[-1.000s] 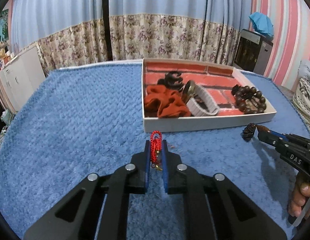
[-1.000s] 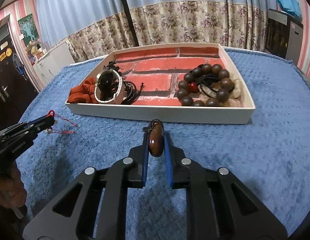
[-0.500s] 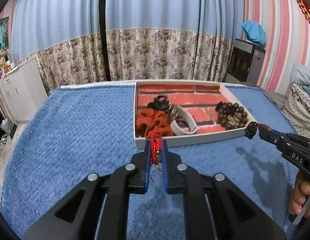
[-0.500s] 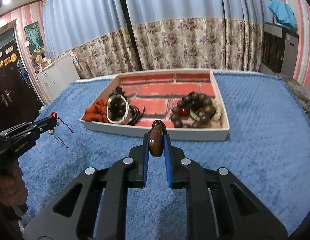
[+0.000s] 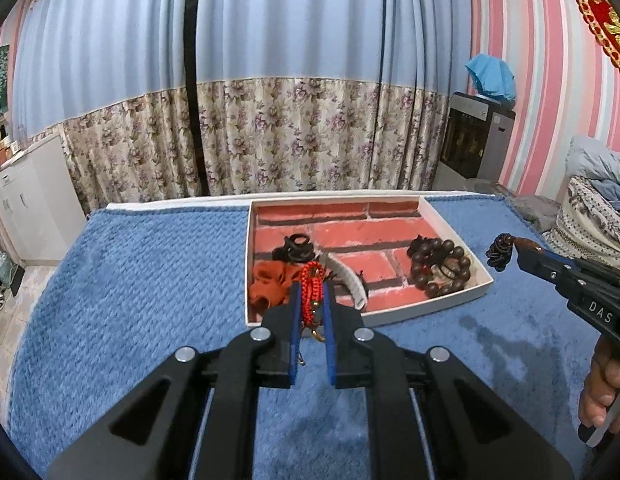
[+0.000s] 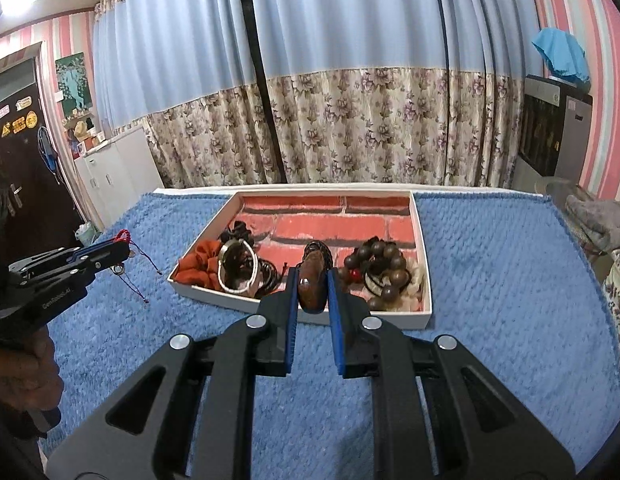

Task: Organize jewelry
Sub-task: 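Carry the red cord bracelet over the tray with the left tool while the right tool carries the pendant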

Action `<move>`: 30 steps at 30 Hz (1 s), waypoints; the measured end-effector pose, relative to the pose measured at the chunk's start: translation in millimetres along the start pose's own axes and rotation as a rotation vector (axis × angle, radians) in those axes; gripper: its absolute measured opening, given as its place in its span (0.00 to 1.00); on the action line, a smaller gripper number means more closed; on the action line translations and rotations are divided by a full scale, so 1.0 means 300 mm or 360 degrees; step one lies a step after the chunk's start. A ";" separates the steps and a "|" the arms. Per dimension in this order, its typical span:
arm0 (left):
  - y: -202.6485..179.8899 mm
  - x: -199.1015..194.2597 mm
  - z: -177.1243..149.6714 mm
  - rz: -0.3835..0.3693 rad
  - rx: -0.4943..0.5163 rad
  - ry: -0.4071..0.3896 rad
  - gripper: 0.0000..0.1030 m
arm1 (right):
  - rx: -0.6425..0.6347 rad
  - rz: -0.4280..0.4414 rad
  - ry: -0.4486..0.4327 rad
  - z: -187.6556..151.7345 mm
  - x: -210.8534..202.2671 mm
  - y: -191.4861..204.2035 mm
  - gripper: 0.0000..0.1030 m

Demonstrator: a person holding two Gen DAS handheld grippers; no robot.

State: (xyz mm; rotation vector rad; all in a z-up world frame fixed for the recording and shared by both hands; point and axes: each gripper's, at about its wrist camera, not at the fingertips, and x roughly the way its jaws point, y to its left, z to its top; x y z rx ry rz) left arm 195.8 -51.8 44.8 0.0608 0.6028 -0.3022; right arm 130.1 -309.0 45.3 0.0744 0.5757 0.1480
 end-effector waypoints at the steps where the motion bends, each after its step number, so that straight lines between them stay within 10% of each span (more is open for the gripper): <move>1: -0.003 0.004 0.010 -0.0012 0.0008 -0.0006 0.10 | -0.0001 -0.0001 -0.0004 0.006 0.003 -0.001 0.15; 30: 0.078 0.401 0.062 -0.0038 -0.0070 0.0102 0.11 | 0.0059 -0.0001 0.0103 0.013 0.334 -0.104 0.15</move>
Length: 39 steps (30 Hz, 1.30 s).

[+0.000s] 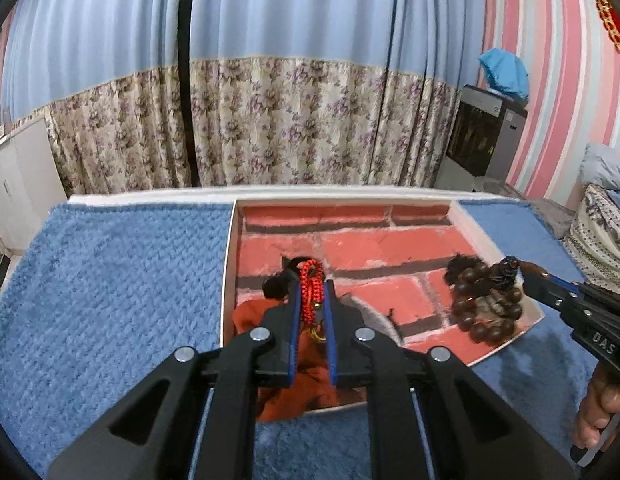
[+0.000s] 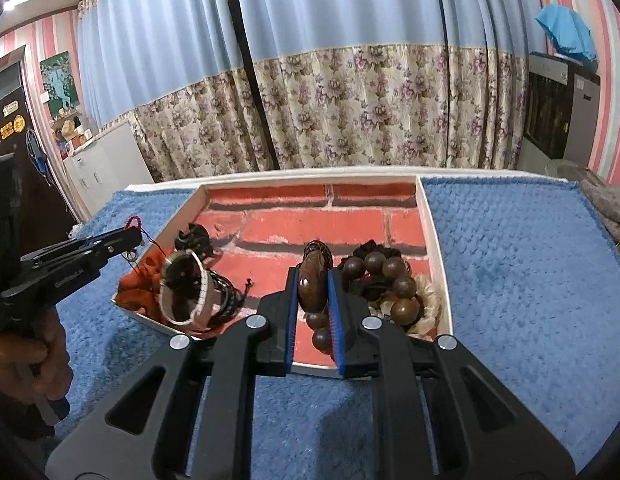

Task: Organize jewelry
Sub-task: 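Carry the red cord bracelet over the tray with the left tool while the right tool carries the pendant, then release the red cord bracelet into the tray with the left tool while the right tool releases the pendant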

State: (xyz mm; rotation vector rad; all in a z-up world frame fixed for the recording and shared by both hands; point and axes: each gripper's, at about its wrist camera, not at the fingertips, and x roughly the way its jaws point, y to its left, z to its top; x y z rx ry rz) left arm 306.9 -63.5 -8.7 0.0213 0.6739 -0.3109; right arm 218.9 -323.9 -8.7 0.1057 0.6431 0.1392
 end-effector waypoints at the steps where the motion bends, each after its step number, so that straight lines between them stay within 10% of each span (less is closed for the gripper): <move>1: 0.005 0.017 -0.007 0.0002 -0.0003 0.0011 0.11 | 0.0005 -0.0004 0.0012 -0.007 0.017 -0.006 0.15; 27: 0.017 0.141 -0.114 0.0019 0.0014 0.0098 0.12 | -0.0025 -0.0134 0.0140 -0.068 0.183 -0.058 0.14; 32: 0.019 0.130 -0.117 0.0005 -0.0006 0.0075 0.44 | -0.0016 -0.0109 0.0123 -0.072 0.168 -0.065 0.15; 39: -0.007 0.081 -0.098 0.0008 0.0037 0.0040 0.52 | -0.0003 -0.0075 0.0044 -0.054 0.079 -0.068 0.39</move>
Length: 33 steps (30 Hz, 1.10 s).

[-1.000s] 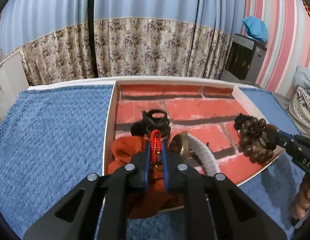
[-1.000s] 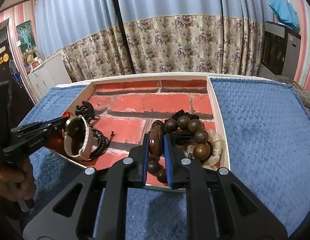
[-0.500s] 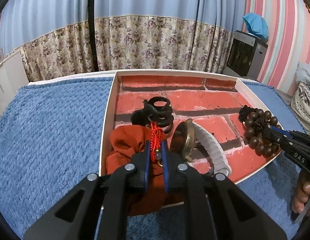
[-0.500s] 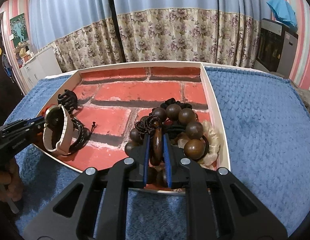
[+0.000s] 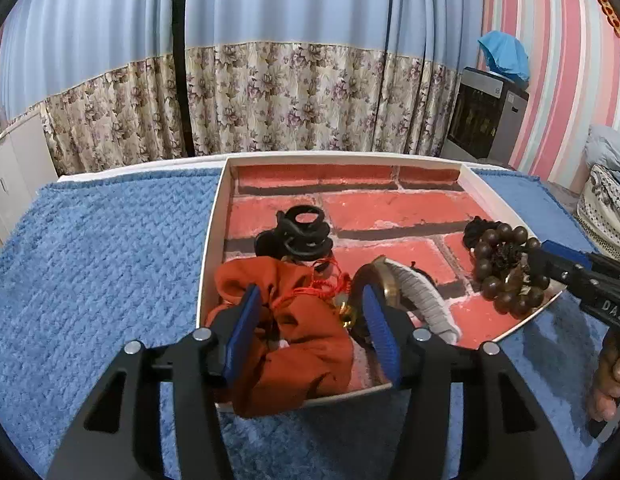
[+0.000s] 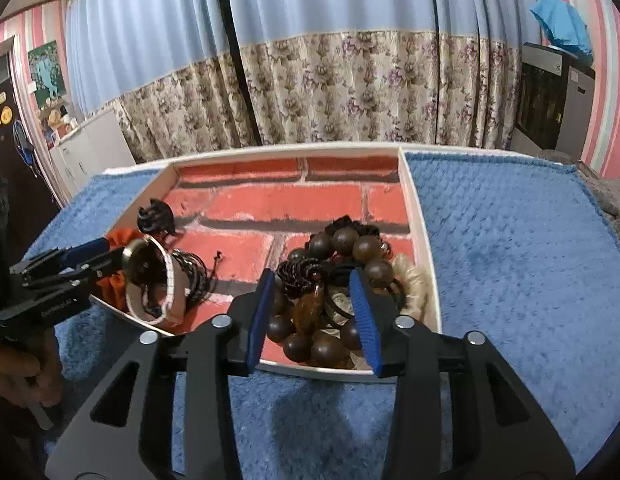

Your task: Organize jewelry

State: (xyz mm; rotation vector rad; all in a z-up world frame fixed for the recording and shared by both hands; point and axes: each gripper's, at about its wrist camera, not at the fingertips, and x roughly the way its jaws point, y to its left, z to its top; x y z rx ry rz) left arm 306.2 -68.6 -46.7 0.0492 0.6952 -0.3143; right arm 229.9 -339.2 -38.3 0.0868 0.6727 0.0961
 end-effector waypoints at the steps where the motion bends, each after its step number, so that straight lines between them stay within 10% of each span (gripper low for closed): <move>1: -0.002 -0.014 0.006 0.0004 0.0004 -0.0008 0.55 | 0.0010 -0.0006 -0.0021 0.006 -0.023 -0.005 0.42; 16: 0.015 -0.434 -0.144 0.0240 0.0055 -0.0249 0.92 | -0.0040 -0.0094 -0.0250 -0.109 -0.417 0.025 0.85; 33: 0.001 -0.630 -0.389 0.0221 0.0053 -0.0449 0.96 | -0.0055 -0.0138 -0.0295 -0.391 -0.536 0.121 0.88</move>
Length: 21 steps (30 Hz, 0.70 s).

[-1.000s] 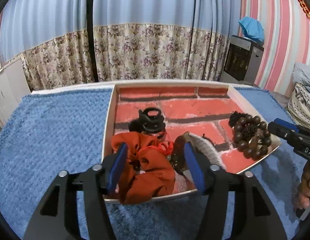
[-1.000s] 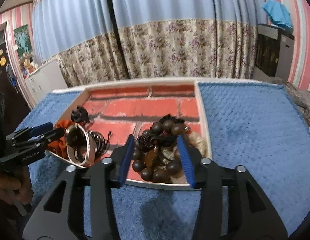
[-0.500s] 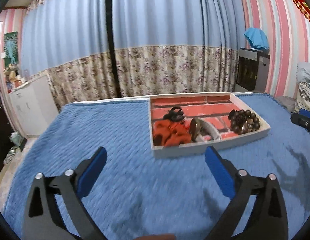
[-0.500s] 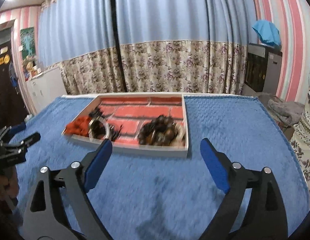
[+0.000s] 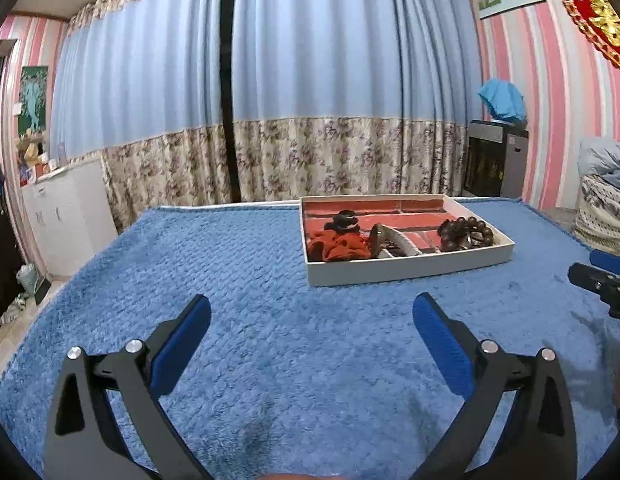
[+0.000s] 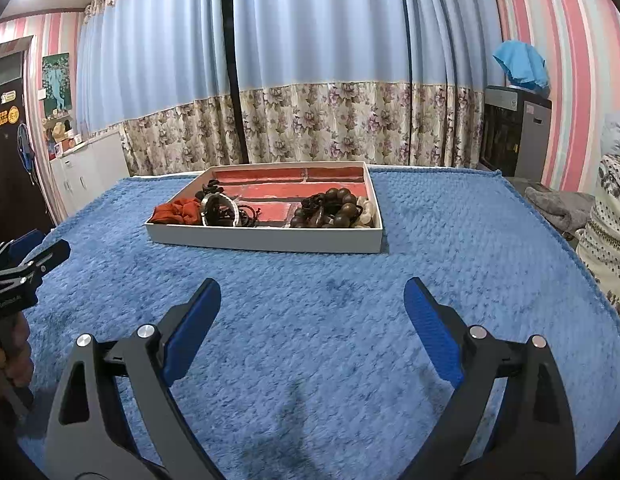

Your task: Organize jewelry

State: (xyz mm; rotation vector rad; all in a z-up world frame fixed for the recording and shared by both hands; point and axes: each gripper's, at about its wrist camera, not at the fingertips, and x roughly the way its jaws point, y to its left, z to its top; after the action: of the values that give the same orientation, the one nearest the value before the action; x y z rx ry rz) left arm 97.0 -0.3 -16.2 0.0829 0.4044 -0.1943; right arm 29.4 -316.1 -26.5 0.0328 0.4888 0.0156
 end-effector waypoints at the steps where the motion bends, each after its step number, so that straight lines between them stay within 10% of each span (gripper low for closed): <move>1: -0.004 -0.001 -0.007 -0.0009 0.0003 -0.0004 0.96 | -0.0013 -0.0007 -0.0004 -0.001 0.002 0.008 0.88; 21: -0.028 0.010 -0.045 0.0085 0.0028 -0.0005 0.96 | -0.0016 -0.0057 -0.0130 -0.054 -0.017 0.013 0.95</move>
State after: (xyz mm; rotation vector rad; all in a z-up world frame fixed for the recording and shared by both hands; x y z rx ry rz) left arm 92.7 -7.4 -30.1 0.1107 0.3971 -0.1455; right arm 17.3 -311.9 -38.3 0.0149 0.4074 -0.0186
